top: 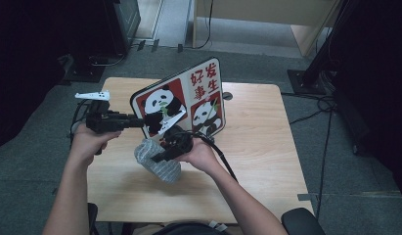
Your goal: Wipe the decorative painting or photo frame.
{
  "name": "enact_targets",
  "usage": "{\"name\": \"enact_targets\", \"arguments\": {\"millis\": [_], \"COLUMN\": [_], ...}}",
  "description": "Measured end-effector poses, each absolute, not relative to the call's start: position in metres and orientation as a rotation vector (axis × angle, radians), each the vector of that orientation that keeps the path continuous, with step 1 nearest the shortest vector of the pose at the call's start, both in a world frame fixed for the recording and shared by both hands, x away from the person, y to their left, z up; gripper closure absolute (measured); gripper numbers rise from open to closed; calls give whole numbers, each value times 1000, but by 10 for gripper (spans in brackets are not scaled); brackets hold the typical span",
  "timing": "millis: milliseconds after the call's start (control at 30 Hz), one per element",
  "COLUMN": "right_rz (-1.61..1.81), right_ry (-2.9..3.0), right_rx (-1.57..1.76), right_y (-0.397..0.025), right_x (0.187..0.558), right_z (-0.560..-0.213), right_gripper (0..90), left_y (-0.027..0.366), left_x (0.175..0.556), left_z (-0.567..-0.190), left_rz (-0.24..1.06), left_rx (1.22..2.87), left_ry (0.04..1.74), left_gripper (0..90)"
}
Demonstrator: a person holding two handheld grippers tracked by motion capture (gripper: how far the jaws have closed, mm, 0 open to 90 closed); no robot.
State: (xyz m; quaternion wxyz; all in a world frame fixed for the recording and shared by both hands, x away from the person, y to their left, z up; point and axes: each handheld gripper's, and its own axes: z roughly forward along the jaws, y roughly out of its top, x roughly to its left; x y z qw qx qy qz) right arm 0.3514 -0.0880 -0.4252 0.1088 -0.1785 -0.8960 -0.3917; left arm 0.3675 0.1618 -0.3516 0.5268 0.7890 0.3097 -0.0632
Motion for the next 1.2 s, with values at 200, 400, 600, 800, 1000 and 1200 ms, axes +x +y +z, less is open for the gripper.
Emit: {"name": "enact_targets", "arguments": {"millis": [200,400,600,800,1000,1200], "right_rz": [-1152,-1141,-1139,-1128,-1113,-1109], "right_ry": [-2623,-2614,-2607,-2602,-2603,-2618], "right_rx": [-528,-539,-546,-549,-554,-563], "right_y": [-90,-93,-97,-101,-107,-114], "right_x": [351,350,348,348,348,348], "right_z": [-432,-441,-448,-456,-462,-466], "right_gripper": [662,662,663,672,685,692], "left_y": [159,158,158,158,159,159], "left_x": [368,369,368,368,368,368], "left_z": [-353,-354,-354,-354,-354,-354], "left_rz": [-160,-163,-169,-168,-164,-151], "left_rx": [1899,1911,1912,1915,1916,1921], "left_ry": [731,733,728,726,724,720], "left_gripper": [701,727,752,755,758,766]}}
